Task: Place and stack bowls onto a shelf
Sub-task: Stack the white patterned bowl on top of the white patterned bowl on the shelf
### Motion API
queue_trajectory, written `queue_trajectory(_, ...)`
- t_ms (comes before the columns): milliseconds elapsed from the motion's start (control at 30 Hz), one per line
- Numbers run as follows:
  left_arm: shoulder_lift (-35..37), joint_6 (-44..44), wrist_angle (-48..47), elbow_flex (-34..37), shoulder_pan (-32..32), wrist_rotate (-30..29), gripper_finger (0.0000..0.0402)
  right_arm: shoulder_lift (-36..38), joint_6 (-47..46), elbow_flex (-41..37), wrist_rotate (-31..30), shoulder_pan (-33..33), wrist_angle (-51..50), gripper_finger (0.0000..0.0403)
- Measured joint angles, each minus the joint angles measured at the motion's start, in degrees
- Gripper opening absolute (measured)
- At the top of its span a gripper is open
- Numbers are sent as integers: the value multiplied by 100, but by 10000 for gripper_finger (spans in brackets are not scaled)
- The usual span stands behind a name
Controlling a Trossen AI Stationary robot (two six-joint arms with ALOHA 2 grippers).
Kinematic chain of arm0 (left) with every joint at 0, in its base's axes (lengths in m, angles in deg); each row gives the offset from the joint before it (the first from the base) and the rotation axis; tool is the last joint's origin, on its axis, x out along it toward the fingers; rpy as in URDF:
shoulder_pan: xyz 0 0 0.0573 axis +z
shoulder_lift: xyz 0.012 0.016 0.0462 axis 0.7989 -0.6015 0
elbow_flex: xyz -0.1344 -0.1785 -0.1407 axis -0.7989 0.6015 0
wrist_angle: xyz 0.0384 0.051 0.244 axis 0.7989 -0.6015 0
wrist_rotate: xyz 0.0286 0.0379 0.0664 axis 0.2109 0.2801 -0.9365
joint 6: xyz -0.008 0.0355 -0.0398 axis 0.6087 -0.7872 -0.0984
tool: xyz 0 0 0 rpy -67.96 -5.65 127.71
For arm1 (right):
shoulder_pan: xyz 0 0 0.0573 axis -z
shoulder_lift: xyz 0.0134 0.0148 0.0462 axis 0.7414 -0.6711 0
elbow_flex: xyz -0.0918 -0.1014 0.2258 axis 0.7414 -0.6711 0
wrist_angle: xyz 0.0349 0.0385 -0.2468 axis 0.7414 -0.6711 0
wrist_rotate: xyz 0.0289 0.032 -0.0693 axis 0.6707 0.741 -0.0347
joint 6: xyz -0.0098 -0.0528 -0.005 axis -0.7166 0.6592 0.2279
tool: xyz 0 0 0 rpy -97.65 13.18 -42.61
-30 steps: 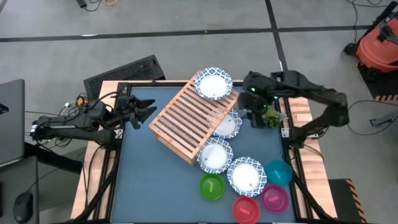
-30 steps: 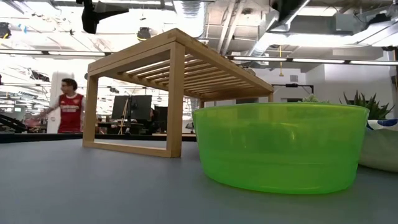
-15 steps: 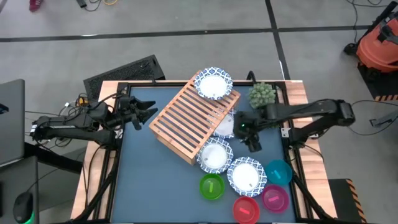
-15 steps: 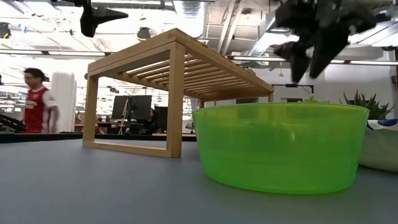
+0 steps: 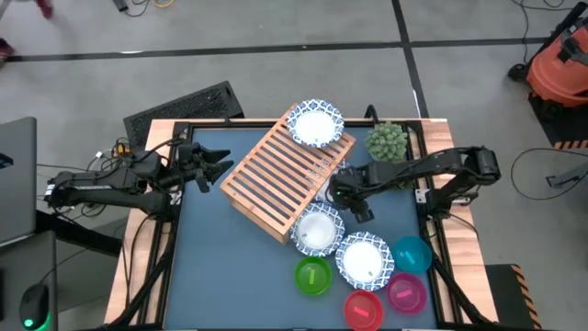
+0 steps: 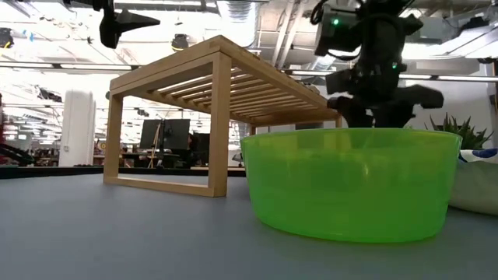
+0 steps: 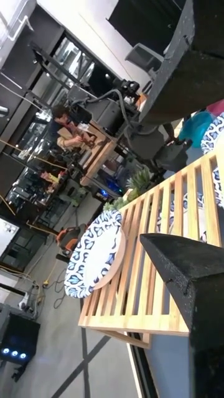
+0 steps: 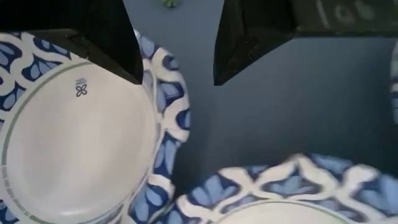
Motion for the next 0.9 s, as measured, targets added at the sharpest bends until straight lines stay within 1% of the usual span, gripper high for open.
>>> queue_trajectory(200, -2, 0, -1, 0, 0, -24, 281, -205, 202, 2, -20, -8, 256, 220)
queue_trajectory(367, -2, 135, -2, 0, 0, -24, 281, -524, 274, 4, -54, -8, 297, 220)
queue_trajectory(500, 0, 169, -5, 0, 0, -24, 281, -741, 216, 4, -552, -33, 322, 206)
queue_trajectory(567, -2, 204, -7, 0, 0, -24, 281, -780, 210, 4, -684, -54, 322, 186)
queue_trajectory(633, 0, 216, -4, 0, 0, -24, 281, -759, 208, 4, -710, -59, 288, 158)
queue_trajectory(833, 0, 216, -10, 0, 0, -24, 281, -418, 162, 4, -738, -159, 187, 47)
queue_trajectory(900, 0, 216, -38, 0, 0, -24, 281, -244, 79, 6, -719, -185, 88, 20)
